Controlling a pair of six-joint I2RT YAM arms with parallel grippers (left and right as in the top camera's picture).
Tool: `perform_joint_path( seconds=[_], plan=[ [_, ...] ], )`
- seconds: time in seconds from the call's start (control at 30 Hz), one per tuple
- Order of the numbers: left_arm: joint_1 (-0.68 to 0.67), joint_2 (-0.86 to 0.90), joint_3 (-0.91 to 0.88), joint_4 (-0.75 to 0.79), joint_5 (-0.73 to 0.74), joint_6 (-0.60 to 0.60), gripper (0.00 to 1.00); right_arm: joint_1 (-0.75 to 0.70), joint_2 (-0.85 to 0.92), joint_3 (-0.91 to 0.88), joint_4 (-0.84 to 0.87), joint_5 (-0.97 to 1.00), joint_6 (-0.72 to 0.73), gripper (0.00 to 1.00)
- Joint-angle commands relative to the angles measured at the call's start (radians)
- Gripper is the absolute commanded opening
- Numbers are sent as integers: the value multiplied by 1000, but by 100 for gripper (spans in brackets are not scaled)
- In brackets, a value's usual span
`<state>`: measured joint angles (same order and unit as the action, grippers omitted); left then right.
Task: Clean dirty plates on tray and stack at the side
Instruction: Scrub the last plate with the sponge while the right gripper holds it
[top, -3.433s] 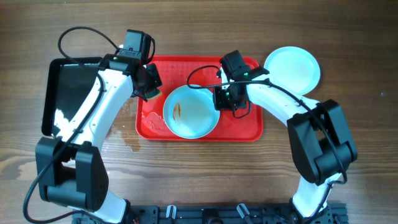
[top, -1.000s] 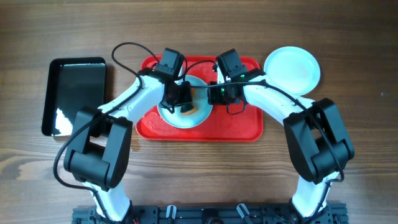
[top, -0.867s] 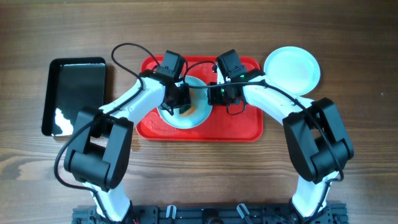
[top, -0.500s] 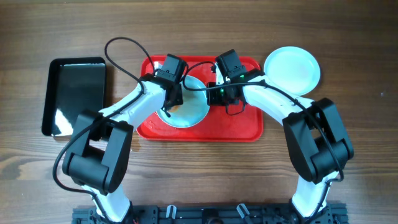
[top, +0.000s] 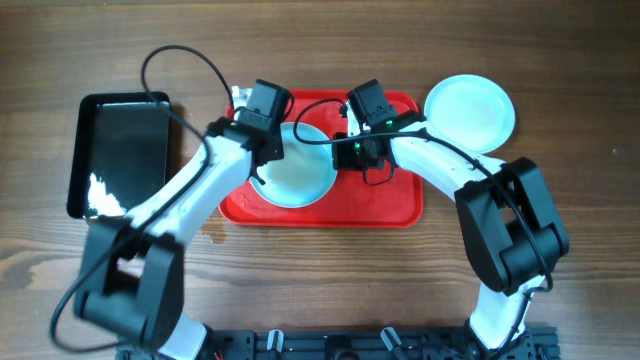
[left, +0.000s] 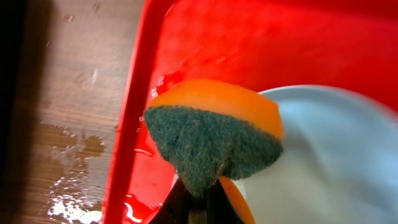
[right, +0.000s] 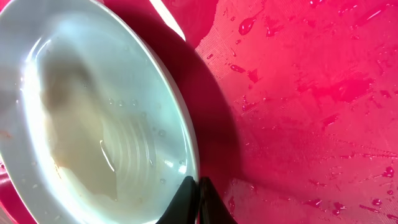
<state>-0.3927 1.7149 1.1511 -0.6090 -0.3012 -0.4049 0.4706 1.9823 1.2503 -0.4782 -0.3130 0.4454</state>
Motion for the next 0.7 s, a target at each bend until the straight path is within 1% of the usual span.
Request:
perform_joint_path(
  seconds=[0.0, 0.1, 0.2, 0.47, 0.6, 0.67],
  plan=[
    [4, -55, 21, 8, 161, 3, 4, -5, 11, -2, -5, 24, 2, 5],
    [4, -22, 14, 16, 208, 3, 4, -5, 11, -2, -1, 24, 3, 4],
    [3, 22, 5, 39, 236, -22, 4, -5, 11, -2, -1, 24, 3, 4],
    [4, 176, 5, 108, 462, -30, 4, -4, 11, -2, -7, 24, 3, 4],
    [4, 208, 4, 78, 461, -29, 4, -4, 11, -2, -7, 24, 3, 4],
    [5, 209, 5, 41, 414, -29, 4, -5, 11, -2, -7, 24, 3, 4]
  ],
)
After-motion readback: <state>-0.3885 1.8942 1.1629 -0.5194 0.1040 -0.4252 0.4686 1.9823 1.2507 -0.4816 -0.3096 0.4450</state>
